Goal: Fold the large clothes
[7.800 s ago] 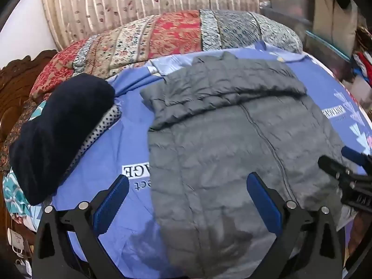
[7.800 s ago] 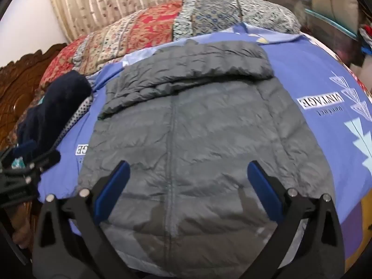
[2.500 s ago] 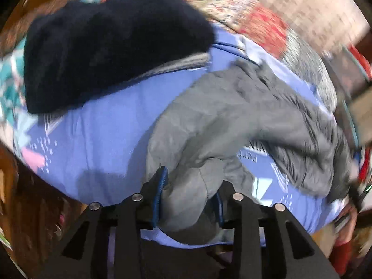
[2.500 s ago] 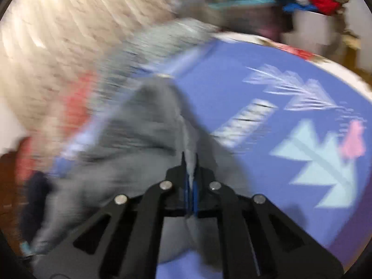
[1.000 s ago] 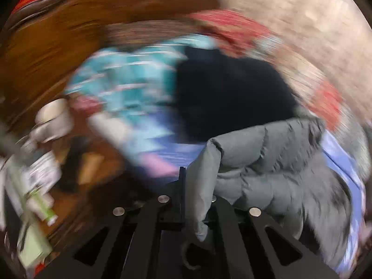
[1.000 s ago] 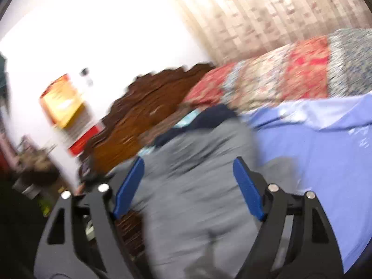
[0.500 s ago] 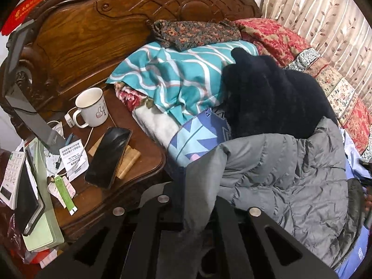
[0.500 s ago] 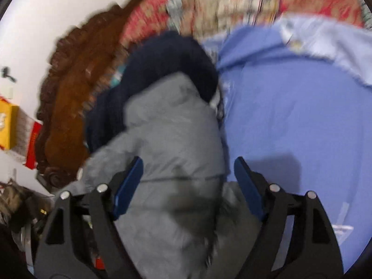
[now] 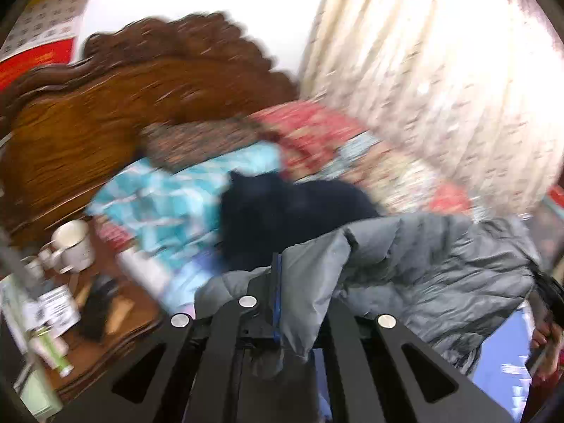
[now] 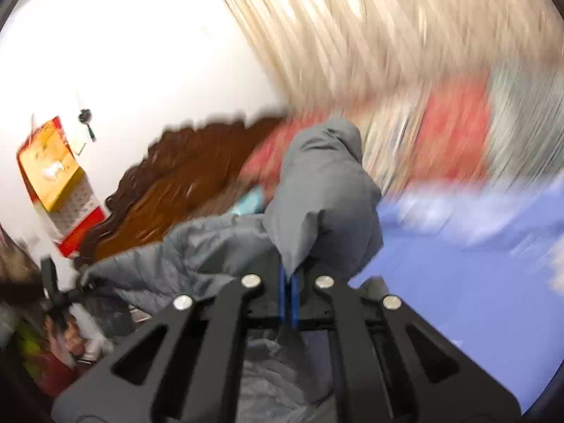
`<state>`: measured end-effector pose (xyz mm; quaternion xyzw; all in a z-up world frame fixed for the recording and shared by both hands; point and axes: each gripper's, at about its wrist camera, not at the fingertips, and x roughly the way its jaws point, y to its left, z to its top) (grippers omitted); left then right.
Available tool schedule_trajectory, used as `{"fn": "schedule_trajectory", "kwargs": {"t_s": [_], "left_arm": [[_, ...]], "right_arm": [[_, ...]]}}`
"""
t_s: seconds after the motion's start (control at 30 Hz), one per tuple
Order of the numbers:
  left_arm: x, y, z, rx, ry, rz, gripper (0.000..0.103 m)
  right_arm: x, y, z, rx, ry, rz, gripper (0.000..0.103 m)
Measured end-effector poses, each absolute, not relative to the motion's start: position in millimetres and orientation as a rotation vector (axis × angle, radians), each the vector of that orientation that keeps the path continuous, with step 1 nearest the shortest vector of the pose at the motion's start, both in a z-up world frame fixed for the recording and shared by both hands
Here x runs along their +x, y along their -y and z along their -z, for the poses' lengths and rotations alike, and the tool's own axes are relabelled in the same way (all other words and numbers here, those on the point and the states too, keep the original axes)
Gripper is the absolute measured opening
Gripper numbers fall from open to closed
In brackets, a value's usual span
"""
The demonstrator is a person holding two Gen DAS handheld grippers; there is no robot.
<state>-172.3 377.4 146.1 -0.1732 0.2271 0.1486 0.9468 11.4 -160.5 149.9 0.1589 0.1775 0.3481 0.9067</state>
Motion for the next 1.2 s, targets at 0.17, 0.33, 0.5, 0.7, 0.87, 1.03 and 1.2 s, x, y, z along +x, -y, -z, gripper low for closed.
{"fn": "schedule_trajectory", "kwargs": {"t_s": [0.17, 0.33, 0.5, 0.7, 0.87, 1.03, 1.2], "left_arm": [[-154, -332, -203, -0.338, -0.316, -0.112, 0.025], [-153, -302, -270, -0.347, -0.142, 0.015, 0.025], [-157, -280, -320, -0.309, -0.042, 0.053, 0.025], [-118, -243, -320, -0.202, -0.097, -0.001, 0.025], [-16, -227, -276, -0.167, -0.299, -0.054, 0.025], [94, -214, -211, -0.137, -0.399, -0.17, 0.025], [210, -196, -93, -0.048, -0.629, -0.382, 0.025]], "right_arm": [[-137, 228, -262, 0.155, -0.002, -0.482, 0.002], [-226, 241, -332, 0.031, 0.185, -0.263, 0.002], [-242, 248, -351, -0.007, 0.203, -0.162, 0.002], [-176, 274, -314, 0.054, 0.064, -0.164, 0.002], [-57, 293, -247, 0.15, -0.138, -0.154, 0.002], [71, 300, -169, 0.283, -0.305, -0.149, 0.006], [183, 272, -11, 0.394, -0.678, -0.171, 0.086]]}}
